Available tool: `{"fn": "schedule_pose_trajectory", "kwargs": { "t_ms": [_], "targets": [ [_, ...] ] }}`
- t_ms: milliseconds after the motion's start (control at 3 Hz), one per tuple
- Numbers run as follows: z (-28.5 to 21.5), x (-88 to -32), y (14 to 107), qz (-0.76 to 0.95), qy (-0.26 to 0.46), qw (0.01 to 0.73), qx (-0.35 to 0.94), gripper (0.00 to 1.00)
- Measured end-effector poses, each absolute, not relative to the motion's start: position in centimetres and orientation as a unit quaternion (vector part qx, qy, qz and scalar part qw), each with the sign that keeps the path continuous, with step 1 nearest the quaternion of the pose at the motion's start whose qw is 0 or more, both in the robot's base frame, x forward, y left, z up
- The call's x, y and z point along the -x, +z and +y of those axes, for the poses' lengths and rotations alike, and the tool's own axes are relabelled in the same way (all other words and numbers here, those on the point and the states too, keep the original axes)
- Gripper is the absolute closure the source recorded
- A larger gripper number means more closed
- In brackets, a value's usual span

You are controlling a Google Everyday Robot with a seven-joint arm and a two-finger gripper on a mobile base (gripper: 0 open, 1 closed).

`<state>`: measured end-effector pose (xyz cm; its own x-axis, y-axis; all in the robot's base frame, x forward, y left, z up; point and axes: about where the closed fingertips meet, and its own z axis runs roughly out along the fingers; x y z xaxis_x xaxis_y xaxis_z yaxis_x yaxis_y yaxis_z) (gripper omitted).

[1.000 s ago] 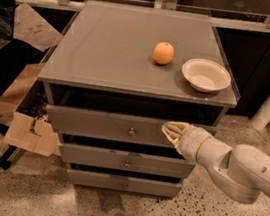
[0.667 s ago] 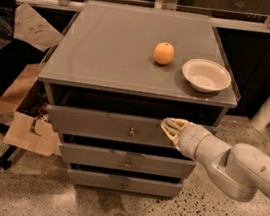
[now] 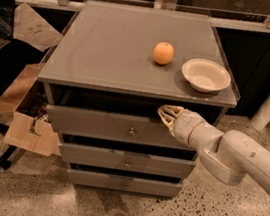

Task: Open top drawer

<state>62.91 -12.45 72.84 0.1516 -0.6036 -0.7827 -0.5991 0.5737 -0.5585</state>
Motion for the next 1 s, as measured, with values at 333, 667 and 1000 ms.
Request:
{"fn": "schedule_pose_trajectory", "kwargs": {
  "t_ms": [333,667,1000],
  "targets": [
    [-12.0,-64.4,72.4,0.650,-0.013,0.601,0.464,1.00],
    [-12.8,-67.2,70.0,0.670,-0.044,0.577,0.466,1.00],
    [-12.4,-67.4,69.8,0.672,-0.044,0.576,0.464,1.00]
  ]
}}
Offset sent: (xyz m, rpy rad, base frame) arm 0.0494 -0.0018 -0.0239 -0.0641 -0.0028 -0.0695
